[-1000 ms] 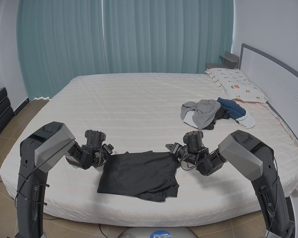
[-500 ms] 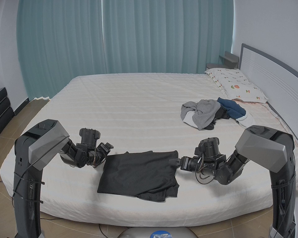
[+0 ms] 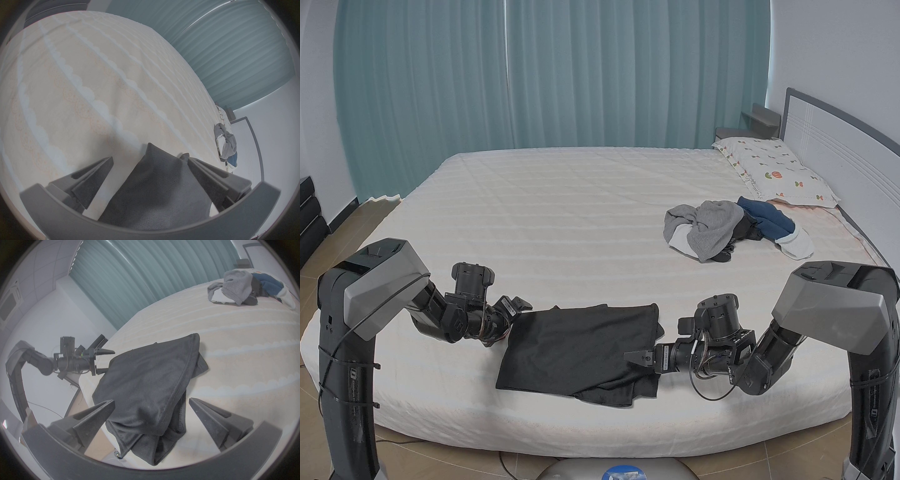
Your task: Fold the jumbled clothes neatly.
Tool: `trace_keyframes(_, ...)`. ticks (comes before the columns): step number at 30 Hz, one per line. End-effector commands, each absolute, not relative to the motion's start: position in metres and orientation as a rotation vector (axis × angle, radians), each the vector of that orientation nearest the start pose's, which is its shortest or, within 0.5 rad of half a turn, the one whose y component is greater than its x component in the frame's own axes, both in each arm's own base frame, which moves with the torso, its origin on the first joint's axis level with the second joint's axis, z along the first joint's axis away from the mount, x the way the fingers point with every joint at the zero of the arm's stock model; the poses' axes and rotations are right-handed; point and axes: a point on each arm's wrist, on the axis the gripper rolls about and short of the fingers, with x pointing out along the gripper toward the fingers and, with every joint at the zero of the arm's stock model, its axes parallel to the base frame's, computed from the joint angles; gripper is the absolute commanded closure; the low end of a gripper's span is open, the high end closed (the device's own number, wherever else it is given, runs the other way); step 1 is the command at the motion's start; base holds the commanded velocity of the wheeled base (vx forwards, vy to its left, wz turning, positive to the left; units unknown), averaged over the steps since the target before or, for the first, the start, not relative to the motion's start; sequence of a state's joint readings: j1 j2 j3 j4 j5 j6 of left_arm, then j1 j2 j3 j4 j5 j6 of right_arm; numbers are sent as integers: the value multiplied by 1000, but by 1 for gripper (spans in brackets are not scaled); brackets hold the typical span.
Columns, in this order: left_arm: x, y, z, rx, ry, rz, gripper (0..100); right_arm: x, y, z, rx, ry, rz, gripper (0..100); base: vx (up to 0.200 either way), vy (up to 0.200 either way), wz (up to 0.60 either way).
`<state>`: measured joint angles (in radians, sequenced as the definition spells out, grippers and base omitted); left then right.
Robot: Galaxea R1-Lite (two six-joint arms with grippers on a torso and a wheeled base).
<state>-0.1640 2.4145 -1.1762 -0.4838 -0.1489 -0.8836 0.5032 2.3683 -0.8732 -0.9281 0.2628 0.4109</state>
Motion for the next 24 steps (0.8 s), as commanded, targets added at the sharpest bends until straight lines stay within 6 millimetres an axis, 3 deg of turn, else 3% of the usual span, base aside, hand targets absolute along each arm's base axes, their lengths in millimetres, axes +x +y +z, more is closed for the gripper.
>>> trace_keyframes(1,422,-73,-10,-827,831,55,0,335,194,-23,287,741,620,0,0,0,0)
trace_keyframes(3,422,-73,-9,-828,830,54,0,333,195,-25,284,746,623,0,0,0,0)
trace_keyframes(4,422,-73,-9,-827,828,55,0,332,196,-25,282,747,628,100,0,0,0)
trace_keyframes(15,423,-73,-8,-826,822,56,0,323,198,-29,233,755,654,100,0,0,0)
trace_keyframes(24,424,-73,-6,-826,814,58,0,327,197,0,267,668,663,100,0,0,0)
